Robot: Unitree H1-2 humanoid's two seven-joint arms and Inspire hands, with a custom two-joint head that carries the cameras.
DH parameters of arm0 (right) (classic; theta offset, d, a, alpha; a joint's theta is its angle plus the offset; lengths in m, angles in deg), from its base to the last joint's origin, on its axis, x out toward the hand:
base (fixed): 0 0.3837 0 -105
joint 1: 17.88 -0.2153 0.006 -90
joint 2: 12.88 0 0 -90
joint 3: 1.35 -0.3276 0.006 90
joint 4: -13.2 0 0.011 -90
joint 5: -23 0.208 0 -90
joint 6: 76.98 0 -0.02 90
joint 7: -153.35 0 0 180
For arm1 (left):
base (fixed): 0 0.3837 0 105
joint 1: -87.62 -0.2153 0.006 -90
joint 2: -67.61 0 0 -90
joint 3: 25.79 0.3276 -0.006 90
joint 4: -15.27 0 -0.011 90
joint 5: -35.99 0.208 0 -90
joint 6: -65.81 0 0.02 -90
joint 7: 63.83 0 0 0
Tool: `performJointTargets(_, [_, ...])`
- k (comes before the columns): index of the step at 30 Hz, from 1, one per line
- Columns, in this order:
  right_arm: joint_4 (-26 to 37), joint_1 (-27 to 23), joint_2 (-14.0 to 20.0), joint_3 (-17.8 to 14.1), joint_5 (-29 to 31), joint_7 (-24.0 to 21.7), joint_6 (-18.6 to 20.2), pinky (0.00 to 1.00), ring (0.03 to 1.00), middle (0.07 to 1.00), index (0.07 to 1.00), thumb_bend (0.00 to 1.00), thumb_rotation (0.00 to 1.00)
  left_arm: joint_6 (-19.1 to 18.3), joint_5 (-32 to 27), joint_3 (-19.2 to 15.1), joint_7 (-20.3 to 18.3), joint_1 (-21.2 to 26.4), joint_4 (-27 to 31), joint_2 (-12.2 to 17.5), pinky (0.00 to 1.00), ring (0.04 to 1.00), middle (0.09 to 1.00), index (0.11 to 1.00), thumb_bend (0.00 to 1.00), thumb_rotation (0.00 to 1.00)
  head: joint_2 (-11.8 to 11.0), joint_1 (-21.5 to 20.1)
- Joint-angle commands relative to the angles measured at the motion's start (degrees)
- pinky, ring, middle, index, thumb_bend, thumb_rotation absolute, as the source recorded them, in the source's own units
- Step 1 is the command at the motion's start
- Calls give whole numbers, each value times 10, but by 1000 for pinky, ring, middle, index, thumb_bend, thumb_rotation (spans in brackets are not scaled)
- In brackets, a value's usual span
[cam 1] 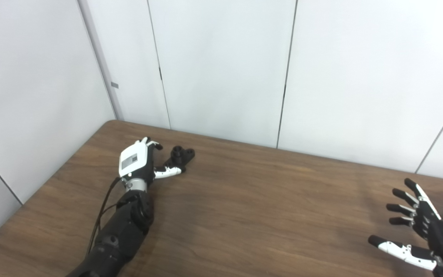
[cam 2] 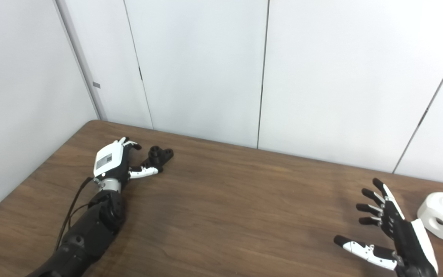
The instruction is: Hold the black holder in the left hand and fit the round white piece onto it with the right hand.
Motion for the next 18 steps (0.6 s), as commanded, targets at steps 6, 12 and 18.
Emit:
performJointTargets(6, [17, -12, 6, -8, 1, 6, -14, 647, 764, 877, 952, 568, 0, -7, -8, 27, -36, 16, -35, -17, 881, 987, 953, 745, 988, 462, 3, -1])
performJointTargets(12, [22, -12, 6, -11, 6, 4, -13, 628, 754, 874, 952, 566, 0, -10, -12, 42, -43, 22, -70, -20, 946, 1000, 982, 759, 984, 488, 8, -3])
performJointTargets(18, [20, -10, 8, -14, 8, 4, -21, 611, 751, 874, 951, 566, 0, -5, -15, 47, -38, 22, -85, -20, 937, 1000, 969, 762, 952, 460, 10, -3])
